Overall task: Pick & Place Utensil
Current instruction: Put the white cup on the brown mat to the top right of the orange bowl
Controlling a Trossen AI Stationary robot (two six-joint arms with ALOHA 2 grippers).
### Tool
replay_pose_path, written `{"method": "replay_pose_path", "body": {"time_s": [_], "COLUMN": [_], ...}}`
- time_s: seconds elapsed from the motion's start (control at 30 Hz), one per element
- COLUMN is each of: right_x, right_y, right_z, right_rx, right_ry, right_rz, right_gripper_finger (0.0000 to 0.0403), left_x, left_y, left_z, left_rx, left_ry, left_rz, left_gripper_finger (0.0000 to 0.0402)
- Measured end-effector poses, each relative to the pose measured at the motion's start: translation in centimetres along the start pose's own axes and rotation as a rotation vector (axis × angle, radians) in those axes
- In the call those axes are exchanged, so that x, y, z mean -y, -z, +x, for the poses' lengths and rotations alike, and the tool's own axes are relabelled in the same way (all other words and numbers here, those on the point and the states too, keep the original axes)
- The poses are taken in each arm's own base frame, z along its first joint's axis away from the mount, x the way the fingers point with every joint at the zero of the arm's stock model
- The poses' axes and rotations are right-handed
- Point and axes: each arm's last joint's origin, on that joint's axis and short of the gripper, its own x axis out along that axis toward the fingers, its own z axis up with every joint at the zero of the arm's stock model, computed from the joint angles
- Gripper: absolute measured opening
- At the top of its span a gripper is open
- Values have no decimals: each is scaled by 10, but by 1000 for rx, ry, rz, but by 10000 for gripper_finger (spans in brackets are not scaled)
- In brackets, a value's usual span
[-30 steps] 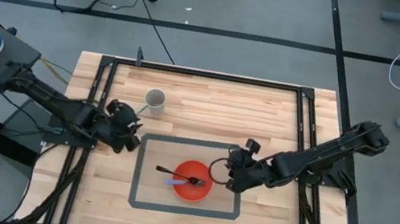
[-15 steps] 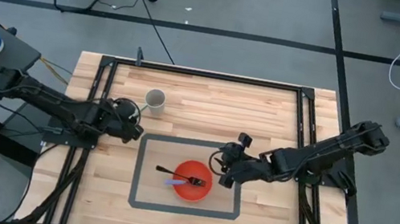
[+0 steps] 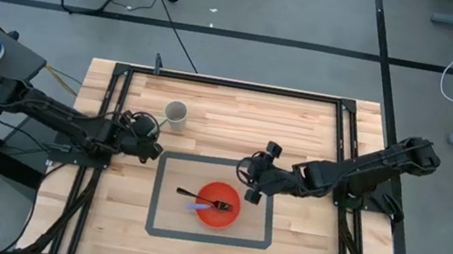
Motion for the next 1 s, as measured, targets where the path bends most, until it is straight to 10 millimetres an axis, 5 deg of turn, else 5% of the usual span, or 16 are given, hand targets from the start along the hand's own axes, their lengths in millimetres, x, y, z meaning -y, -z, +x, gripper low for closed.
{"method": "replay_pose_path", "body": {"time_s": [0.43, 1.0], "right_x": [8, 15], "right_y": [-5, -13], "right_z": [5, 23], "right_rx": [22, 89], "right_ry": [20, 50], "right_rz": [9, 42], "right_gripper_finger": [261, 313], "left_x": [-6, -24], "left_y": [16, 21], "left_z": [26, 42], "left_rx": [189, 282], "left_ry": [50, 47], "left_rz": [-79, -62], "left_gripper_finger": [318, 360]}}
